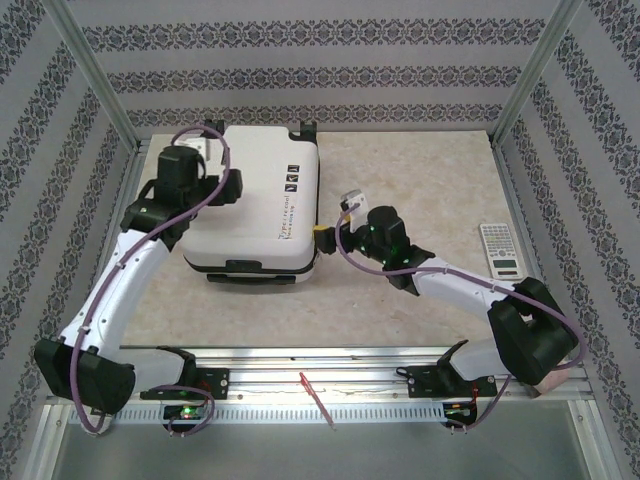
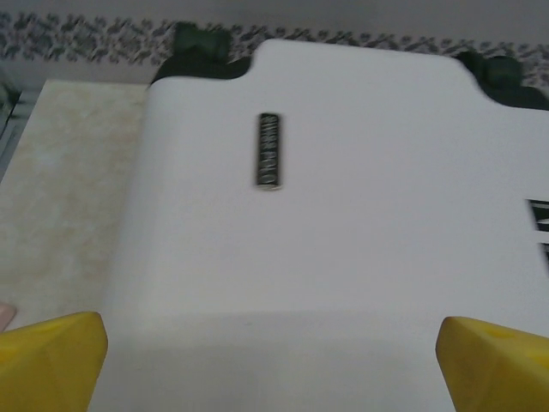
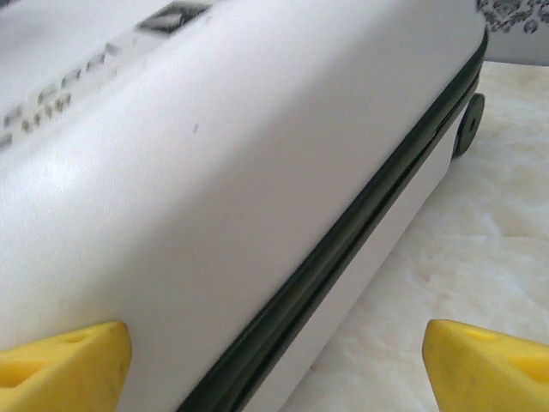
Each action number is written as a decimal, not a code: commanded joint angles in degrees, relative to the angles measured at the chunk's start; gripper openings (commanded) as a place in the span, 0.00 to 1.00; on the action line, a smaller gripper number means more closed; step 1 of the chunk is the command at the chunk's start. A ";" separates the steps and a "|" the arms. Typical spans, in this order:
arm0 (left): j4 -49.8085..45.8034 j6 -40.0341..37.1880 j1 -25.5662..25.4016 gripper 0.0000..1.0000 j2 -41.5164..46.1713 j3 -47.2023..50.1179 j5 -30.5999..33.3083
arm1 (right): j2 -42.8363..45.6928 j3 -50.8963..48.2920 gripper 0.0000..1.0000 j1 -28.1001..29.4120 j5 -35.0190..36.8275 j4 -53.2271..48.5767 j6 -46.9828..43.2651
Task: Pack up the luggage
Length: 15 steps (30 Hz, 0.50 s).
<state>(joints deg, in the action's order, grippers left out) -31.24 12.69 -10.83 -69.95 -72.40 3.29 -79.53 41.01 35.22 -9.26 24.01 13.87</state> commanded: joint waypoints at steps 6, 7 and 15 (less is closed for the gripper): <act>3.82 3.16 9.97 0.91 0.71 5.46 -13.44 | -5.46 11.81 0.91 -1.30 -8.92 2.38 9.09; 3.82 3.21 10.26 0.90 0.57 5.85 -13.48 | -6.21 12.66 0.92 -1.30 -9.54 2.44 9.40; 3.60 2.69 11.75 0.88 -0.08 8.93 -14.63 | -12.80 17.44 0.92 -1.30 -14.49 2.87 12.03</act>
<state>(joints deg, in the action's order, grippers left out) -29.89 15.05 -0.19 -69.76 -64.75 -9.26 -90.39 56.40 33.89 -19.99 25.93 23.51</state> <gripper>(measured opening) 0.880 0.920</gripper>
